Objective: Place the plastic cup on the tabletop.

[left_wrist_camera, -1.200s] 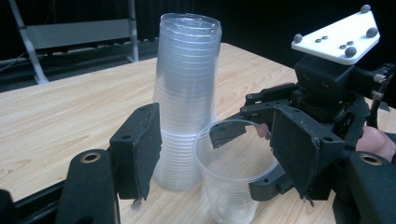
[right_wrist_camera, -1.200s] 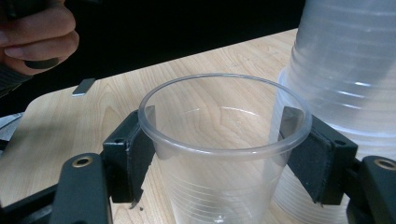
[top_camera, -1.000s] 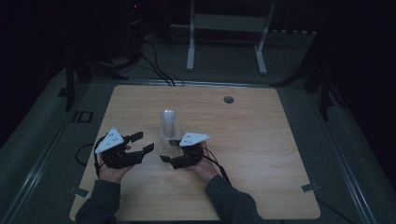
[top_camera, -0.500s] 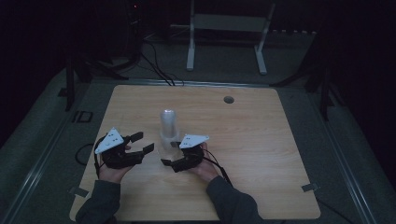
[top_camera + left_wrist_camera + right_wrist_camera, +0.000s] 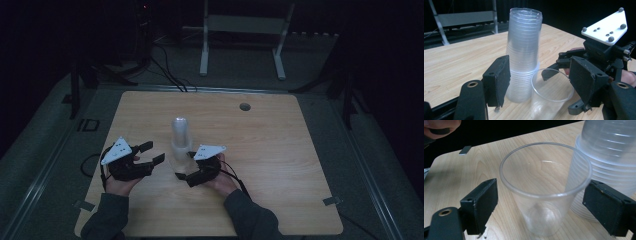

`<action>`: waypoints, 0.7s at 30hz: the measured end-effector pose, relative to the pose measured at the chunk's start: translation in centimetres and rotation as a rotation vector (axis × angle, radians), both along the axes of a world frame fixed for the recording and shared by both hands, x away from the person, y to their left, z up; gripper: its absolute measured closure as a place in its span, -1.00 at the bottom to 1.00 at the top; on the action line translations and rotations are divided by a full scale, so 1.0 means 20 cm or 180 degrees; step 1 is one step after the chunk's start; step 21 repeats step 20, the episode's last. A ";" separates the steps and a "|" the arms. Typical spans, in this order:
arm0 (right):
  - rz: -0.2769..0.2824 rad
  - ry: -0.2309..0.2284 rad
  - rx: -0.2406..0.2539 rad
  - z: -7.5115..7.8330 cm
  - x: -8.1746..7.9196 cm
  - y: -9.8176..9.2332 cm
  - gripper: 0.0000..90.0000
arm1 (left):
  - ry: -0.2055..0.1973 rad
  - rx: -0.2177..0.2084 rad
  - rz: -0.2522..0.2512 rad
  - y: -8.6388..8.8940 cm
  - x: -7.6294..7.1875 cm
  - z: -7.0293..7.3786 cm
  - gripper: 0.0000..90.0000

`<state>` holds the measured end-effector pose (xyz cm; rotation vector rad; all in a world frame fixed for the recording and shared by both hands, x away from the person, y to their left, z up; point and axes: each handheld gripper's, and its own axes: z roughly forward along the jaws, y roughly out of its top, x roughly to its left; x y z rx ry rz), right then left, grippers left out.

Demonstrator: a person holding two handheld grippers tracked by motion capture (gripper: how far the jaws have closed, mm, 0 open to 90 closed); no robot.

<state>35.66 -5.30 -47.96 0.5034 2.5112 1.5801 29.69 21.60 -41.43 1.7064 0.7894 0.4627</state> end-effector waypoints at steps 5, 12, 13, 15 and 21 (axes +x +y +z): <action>-0.0032 -0.0011 -0.0005 0.01 -0.01 -0.04 -0.72 | 0.0003 -0.0023 0.0010 0.01 0.00 0.00 -0.24; -0.0056 -0.0009 0.0001 0.01 -0.03 -0.09 -0.73 | 0.0006 -0.0025 0.0015 0.01 0.00 0.00 -0.24; -0.0065 -0.0007 -0.0003 0.02 -0.04 -0.10 -0.73 | 0.0008 -0.0020 0.0013 0.01 0.00 0.00 -0.24; -0.0075 0.0003 0.0009 0.02 -0.04 -0.12 -0.73 | 0.0005 -0.0019 0.0015 0.01 0.00 0.00 -0.24; -0.0101 0.0000 -0.0008 0.02 -0.04 -0.15 -0.73 | 0.0016 -0.0027 0.0028 0.01 0.00 -0.01 -0.24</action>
